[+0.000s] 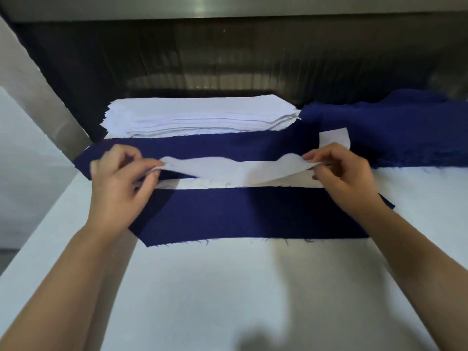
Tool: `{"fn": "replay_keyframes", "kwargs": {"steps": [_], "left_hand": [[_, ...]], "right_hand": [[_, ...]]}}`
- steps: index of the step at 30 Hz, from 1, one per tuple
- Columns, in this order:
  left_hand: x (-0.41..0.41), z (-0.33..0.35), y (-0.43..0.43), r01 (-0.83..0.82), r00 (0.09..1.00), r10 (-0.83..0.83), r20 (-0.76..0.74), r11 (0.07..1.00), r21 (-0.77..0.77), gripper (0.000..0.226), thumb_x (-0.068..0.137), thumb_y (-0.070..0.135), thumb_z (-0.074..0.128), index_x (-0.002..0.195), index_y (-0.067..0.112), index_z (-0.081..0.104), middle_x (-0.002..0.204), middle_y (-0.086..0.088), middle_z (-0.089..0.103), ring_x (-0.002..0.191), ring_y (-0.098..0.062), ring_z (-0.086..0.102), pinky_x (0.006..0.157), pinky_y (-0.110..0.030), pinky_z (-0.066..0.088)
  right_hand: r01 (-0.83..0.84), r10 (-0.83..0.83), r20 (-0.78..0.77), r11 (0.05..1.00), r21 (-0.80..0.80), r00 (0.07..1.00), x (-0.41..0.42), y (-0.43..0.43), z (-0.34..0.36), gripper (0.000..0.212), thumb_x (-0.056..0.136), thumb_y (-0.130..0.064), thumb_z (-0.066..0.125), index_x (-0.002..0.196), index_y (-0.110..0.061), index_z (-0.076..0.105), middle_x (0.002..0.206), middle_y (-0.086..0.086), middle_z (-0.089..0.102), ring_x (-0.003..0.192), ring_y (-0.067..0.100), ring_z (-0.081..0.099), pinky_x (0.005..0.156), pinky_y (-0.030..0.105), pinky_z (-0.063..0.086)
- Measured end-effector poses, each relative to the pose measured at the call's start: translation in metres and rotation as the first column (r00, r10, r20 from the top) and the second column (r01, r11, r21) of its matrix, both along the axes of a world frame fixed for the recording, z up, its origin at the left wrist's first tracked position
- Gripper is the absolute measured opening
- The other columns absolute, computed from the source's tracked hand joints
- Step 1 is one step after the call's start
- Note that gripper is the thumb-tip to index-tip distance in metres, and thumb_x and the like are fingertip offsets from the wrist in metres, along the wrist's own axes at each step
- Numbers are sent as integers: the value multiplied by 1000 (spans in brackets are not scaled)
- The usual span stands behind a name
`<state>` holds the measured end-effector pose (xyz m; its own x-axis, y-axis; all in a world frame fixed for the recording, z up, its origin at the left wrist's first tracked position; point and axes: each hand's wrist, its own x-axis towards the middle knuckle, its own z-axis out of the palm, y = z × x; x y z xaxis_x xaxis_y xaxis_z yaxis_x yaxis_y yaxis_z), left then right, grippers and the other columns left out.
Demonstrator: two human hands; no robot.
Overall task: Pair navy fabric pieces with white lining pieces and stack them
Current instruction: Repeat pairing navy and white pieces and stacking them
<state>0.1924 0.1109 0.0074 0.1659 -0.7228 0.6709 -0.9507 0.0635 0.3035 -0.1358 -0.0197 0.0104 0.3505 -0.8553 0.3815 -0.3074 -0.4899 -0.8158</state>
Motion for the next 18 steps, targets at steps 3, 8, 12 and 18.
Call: {"fn": "replay_keyframes", "kwargs": {"steps": [3,8,12,18], "left_hand": [[-7,-7,15,62,992,-58,-116,998,31,21,87,22,59,99,14,74,102,13,43,87,0,45,66,-25,40],[-9,-17,26,32,999,-30,-34,998,47,16,84,16,61,95,19,74,105,-2,51,70,8,45,58,-22,34],[-3,-22,30,-57,986,78,-145,988,143,38,73,-10,69,94,22,73,99,14,45,66,8,46,62,-19,37],[-1,-22,28,35,951,19,-310,985,169,55,72,-25,56,92,25,68,101,13,47,76,6,51,67,-9,38]], "right_hand": [[11,-16,-68,997,-76,998,-13,10,-5,26,84,5,54,82,-20,58,92,-17,62,82,-1,60,65,12,47],[37,-56,-118,988,-153,992,-37,22,-10,17,74,-4,50,74,-16,62,77,6,68,67,16,59,62,28,49],[41,-44,-125,999,-30,991,-45,27,-10,26,64,-8,39,67,-24,60,69,8,64,64,25,59,61,38,47],[248,-247,-32,968,36,969,-43,23,-14,24,89,-18,44,73,-24,62,70,-10,61,52,6,56,48,19,43]]}}
